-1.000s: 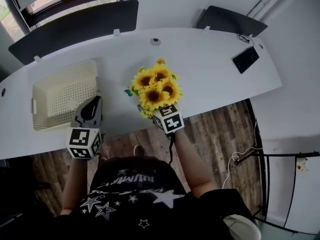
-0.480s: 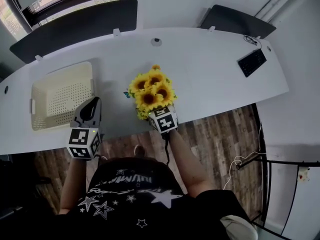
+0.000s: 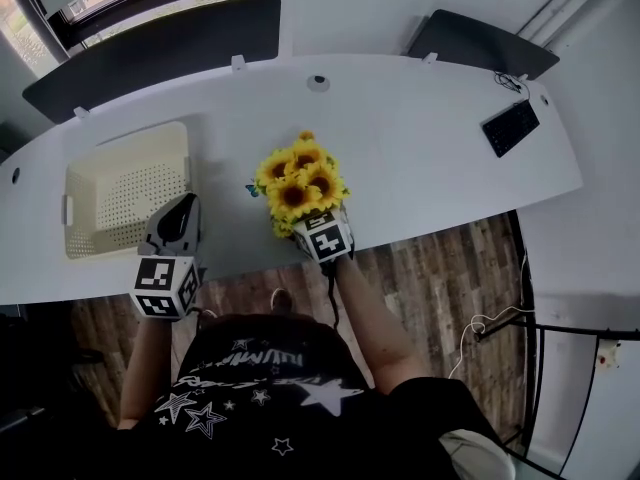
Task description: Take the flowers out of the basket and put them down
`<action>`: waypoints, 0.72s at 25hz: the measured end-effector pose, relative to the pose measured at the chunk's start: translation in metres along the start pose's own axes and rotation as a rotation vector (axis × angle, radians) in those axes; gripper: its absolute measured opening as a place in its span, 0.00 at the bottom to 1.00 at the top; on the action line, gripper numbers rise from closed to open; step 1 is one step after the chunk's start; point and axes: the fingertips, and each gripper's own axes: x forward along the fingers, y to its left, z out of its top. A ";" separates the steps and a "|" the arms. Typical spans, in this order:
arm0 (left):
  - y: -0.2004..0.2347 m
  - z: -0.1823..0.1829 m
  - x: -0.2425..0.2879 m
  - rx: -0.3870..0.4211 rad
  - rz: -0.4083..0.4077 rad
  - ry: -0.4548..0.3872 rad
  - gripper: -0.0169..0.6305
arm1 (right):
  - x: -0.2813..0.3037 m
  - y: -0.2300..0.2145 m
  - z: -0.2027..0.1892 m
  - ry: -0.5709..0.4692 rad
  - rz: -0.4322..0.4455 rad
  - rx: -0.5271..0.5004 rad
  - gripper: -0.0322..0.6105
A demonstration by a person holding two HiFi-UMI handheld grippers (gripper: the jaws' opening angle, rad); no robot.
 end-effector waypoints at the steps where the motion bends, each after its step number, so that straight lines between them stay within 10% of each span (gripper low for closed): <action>1: 0.001 0.000 -0.001 0.001 0.001 0.000 0.06 | 0.002 0.000 -0.001 0.000 -0.003 -0.002 0.89; 18: 0.020 0.001 -0.011 0.003 -0.019 -0.019 0.06 | 0.008 0.000 0.001 -0.063 -0.091 -0.031 0.89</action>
